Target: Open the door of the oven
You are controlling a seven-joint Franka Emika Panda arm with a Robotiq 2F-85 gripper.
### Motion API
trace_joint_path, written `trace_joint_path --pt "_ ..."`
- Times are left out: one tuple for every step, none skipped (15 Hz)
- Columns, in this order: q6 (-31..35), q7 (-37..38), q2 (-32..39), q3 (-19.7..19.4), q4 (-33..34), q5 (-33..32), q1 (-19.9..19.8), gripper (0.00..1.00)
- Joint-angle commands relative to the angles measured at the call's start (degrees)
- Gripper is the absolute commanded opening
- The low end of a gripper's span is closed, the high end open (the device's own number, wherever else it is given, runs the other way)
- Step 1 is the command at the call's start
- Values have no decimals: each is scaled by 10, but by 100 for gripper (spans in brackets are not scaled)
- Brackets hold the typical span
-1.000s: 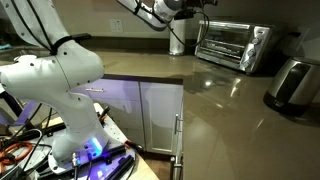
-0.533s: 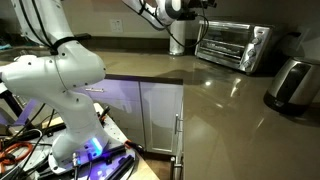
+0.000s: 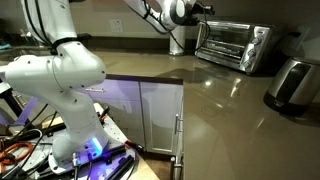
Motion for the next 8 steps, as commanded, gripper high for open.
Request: trace_joint_path --pt "0 1 -2 45 21 -17 -54 12" --pt "0 1 -3 55 25 -18 -67 12" --pt "0 1 -5 67 30 -20 -81 12" --pt "0 0 -5 78 36 -22 -93 14" --pt "0 -1 -6 89 43 -24 -107 17" --pt "0 -1 -7 100 50 -27 -122 17" --pt "0 -2 -7 111 57 -31 -134 18" --pt "0 -2 -8 121 64 -35 -147 18"
